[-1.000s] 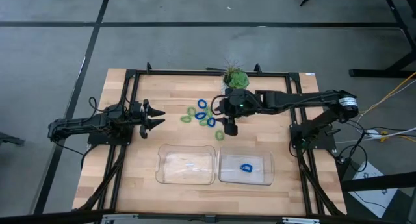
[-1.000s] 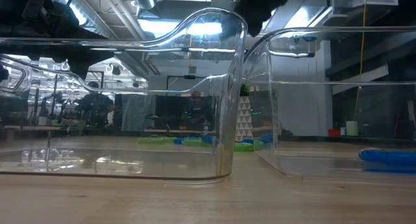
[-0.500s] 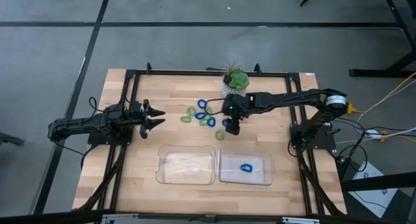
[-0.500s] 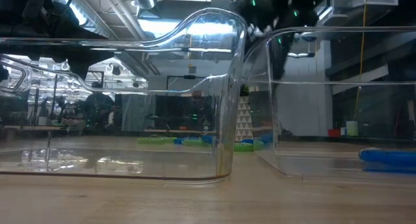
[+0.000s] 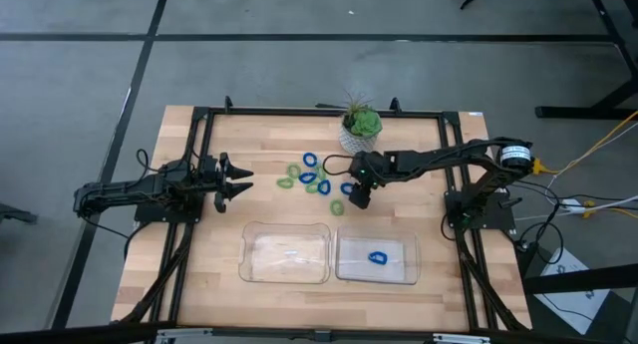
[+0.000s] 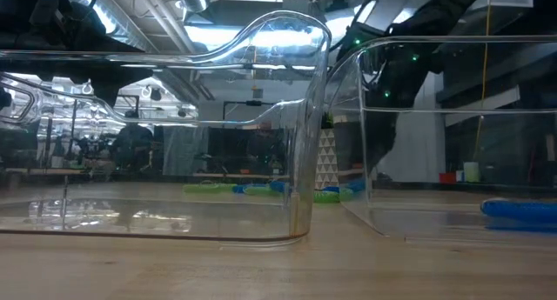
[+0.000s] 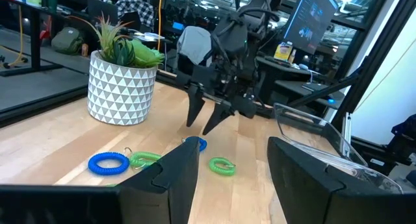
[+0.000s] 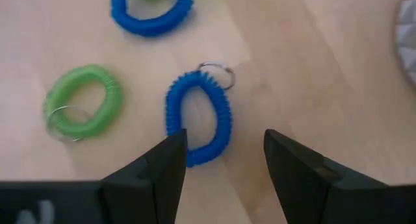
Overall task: Sort spring keychains
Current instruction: Put the blue spring keychain into the right transparent bin
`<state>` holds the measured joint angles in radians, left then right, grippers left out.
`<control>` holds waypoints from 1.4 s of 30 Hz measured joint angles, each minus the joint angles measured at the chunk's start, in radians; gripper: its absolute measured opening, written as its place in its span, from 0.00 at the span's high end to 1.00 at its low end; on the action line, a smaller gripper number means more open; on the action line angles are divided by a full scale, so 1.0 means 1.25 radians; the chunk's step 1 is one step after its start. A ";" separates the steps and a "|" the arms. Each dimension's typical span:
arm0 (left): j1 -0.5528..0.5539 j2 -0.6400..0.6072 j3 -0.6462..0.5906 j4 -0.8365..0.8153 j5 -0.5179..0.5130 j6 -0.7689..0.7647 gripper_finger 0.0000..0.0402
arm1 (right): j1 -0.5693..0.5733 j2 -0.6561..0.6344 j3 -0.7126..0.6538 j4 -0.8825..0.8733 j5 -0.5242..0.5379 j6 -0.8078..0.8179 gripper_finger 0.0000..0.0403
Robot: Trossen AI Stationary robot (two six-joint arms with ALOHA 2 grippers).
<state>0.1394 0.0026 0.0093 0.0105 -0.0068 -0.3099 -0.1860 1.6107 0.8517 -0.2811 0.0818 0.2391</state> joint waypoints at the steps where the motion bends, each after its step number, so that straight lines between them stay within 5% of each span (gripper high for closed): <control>1: 0.000 0.000 0.000 0.000 0.000 0.000 0.56 | 0.000 0.003 0.000 0.005 0.009 -0.003 0.49; 19: 0.000 0.000 0.000 0.000 0.000 0.000 0.56 | 0.000 0.095 0.001 0.067 0.022 -0.009 0.51; 35: 0.000 0.000 0.000 0.000 0.000 0.000 0.56 | -0.002 0.097 0.002 0.067 -0.013 0.012 0.92; 42: 0.000 0.000 0.000 0.000 0.000 0.000 0.56 | 0.002 0.056 -0.003 0.046 -0.074 0.013 0.93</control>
<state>0.1394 0.0025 0.0093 0.0109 -0.0071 -0.3099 -0.1841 1.6803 0.8478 -0.2242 -0.0112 0.2549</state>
